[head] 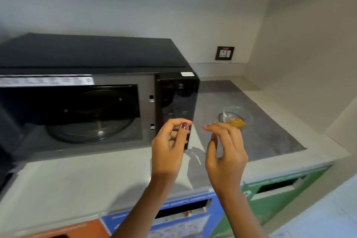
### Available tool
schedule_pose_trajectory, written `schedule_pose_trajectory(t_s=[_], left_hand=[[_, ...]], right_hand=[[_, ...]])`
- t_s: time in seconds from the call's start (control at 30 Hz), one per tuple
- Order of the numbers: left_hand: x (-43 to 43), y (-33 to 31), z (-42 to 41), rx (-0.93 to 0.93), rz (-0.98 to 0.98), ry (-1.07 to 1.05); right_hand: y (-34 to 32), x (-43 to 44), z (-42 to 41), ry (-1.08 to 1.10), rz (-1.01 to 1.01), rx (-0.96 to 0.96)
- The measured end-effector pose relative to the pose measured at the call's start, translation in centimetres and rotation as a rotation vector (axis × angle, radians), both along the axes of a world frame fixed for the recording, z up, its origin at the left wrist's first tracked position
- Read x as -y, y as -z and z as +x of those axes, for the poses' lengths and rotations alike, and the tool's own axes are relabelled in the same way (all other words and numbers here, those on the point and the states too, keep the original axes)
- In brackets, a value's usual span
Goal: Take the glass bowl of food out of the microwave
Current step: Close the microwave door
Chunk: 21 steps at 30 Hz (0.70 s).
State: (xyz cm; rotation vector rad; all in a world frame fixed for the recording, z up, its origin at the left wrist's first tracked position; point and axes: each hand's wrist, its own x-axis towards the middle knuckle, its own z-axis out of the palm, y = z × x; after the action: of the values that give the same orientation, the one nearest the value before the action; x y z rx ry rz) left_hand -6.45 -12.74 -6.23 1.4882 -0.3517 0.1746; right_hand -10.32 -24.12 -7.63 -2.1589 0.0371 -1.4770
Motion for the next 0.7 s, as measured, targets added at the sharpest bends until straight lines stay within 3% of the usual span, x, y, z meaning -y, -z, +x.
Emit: schedule_pose_trajectory(t_s=[0.17,0.27,0.5,0.7], left_hand=[[-7.9,-3.4,-2.7,0.216,0.183,-0.285],[-12.5,-5.0,-4.4,0.254,0.320,-0.440],[-23.5,-7.8,-9.5,0.203,0.692,-0.898],[-29.3,-9.8,-13.3,0.010,0.977,-1.114]], right_hand=[[-2.1,-7.7,-0.1,-0.208,0.035,0.046],[-3.5,-12.6,0.2,-0.366,0.022,0.071],[-6.2,-24.2,0.3,-0.802,-0.028,0.083],[-7.3,-31.5,-0.4,-1.064,-0.114,0.005]])
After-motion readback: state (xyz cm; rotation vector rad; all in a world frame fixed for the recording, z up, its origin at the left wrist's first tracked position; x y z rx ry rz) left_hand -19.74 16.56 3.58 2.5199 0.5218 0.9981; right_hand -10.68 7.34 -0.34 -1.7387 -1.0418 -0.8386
